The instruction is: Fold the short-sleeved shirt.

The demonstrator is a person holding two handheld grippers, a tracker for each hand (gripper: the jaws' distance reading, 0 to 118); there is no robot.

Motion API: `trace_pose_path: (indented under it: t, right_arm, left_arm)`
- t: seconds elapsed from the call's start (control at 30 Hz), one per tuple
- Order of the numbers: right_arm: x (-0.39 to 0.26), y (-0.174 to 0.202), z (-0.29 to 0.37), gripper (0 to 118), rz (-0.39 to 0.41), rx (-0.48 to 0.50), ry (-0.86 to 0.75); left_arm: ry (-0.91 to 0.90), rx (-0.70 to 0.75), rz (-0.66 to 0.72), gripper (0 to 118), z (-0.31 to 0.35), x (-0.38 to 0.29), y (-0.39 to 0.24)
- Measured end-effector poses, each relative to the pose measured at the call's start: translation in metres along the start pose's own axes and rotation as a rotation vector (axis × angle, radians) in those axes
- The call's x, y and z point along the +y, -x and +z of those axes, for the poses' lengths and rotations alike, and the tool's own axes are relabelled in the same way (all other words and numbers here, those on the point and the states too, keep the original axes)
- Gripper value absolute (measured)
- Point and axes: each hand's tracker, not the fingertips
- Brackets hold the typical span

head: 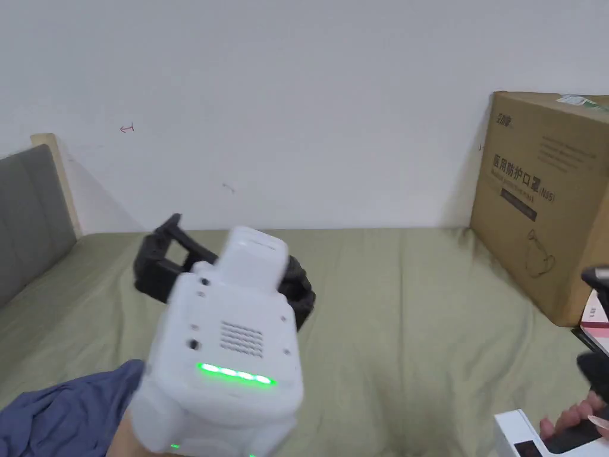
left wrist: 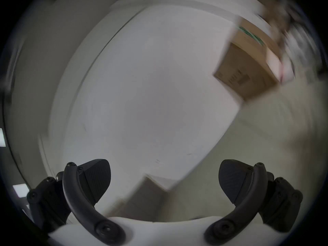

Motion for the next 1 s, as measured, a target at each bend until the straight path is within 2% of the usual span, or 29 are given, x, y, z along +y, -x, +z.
trace_pose_path:
  t: [0.1,0.13,0.2,0.23,0.27,0.3,0.4,0.47,0.73,0.8,1.0]
  right_arm:
    - [-0.028,0.071,0.007,118,0.597,0.000,-0.032]
    - [-0.043,0.085,0.011,118,0.799,-0.026,-0.074]
    - [-0.073,0.099,0.011,118,1.136,-0.093,-0.124]
    - [-0.087,0.098,0.012,118,1.225,-0.133,-0.147]
    - [-0.097,0.095,0.013,118,1.263,-0.158,-0.160]
    - [-0.096,0.082,0.005,118,1.249,-0.188,-0.153]
    - [-0.101,0.067,-0.004,118,1.134,-0.280,-0.073]
    - [-0.093,0.059,-0.005,118,1.096,-0.258,-0.045]
    - [-0.087,0.061,-0.001,118,1.097,-0.224,-0.075]
    - [-0.086,0.063,-0.003,118,1.140,-0.272,-0.091]
    - [-0.082,0.064,0.002,118,1.127,-0.259,-0.119]
  left_arm:
    - [-0.014,-0.038,0.298,118,-0.001,-0.010,0.028]
    - [-0.025,-0.039,0.359,118,0.007,-0.015,0.034]
    - [-0.018,-0.026,0.398,118,0.008,-0.025,0.038]
    - [-0.008,-0.013,0.389,118,0.008,-0.028,0.036]
    - [0.001,0.007,0.365,118,0.013,-0.028,0.033]
    - [0.004,0.009,0.346,118,0.014,-0.031,0.030]
    - [0.007,-0.011,0.302,118,0.017,-0.034,0.026]
    - [0.013,-0.026,0.297,118,0.019,-0.035,0.024]
    - [0.002,-0.074,0.315,118,0.019,-0.037,0.020]
    - [-0.026,-0.069,0.273,118,0.021,-0.037,0.015]
    - [-0.045,-0.089,0.253,118,0.024,-0.031,0.008]
